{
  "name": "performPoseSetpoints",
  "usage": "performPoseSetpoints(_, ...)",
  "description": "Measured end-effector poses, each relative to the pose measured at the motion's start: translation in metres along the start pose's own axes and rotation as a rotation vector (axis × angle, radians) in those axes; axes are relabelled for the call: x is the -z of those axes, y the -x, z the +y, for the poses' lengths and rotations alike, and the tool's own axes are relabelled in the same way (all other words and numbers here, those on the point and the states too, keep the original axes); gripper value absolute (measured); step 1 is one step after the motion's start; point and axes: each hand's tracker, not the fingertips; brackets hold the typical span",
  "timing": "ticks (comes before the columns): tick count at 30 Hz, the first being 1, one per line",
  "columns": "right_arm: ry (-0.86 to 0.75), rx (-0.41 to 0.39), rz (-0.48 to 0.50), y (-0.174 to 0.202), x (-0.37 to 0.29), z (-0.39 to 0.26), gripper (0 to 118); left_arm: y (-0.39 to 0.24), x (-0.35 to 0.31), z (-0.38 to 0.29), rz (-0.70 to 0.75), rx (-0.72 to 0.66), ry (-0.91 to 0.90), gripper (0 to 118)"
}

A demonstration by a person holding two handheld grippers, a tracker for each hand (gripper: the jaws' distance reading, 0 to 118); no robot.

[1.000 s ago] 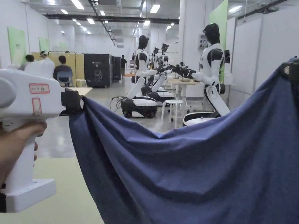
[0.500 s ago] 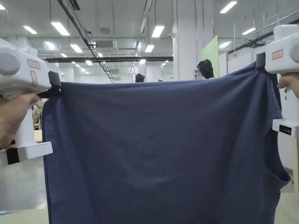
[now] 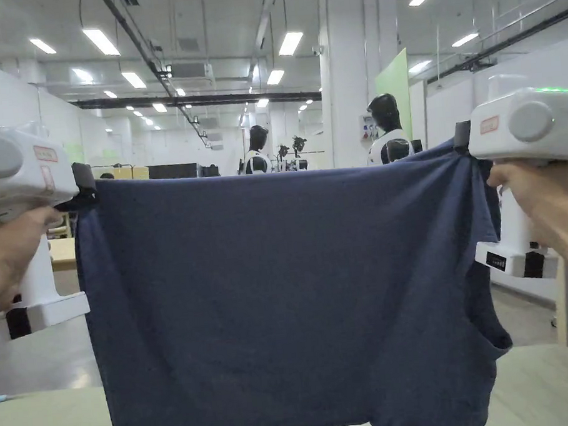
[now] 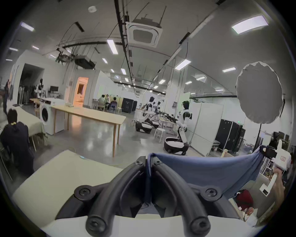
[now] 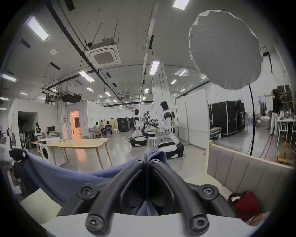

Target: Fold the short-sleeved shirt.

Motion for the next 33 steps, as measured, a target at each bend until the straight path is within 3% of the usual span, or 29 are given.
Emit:
performPoseSetpoints(4,0.041,0.051,0.052,-0.008,0.006,-0.05,1,0.014,0.018,-0.058,0.021,0.025,0.076,3)
performPoseSetpoints(11,0.166,0.097,0.013,-0.023,0.018,-0.154,1,0.036,0.035,-0.162,-0.008,-0.107,0.187,3)
performPoseSetpoints(17,0.197,0.124,0.033,-0.04,0.008,-0.177,1,0.035,0.013,-0.193,-0.037,-0.09,0.22,3)
performPoseSetpoints(24,0.129,0.144,0.144,-0.061,-0.101,-0.196,1,0.045,-0.083,-0.226,-0.101,-0.107,0.201,3)
performPoseSetpoints(33,0.281,0.096,0.218,-0.083,-0.276,-0.284,1,0.072,-0.232,-0.329,-0.156,-0.107,0.272,3)
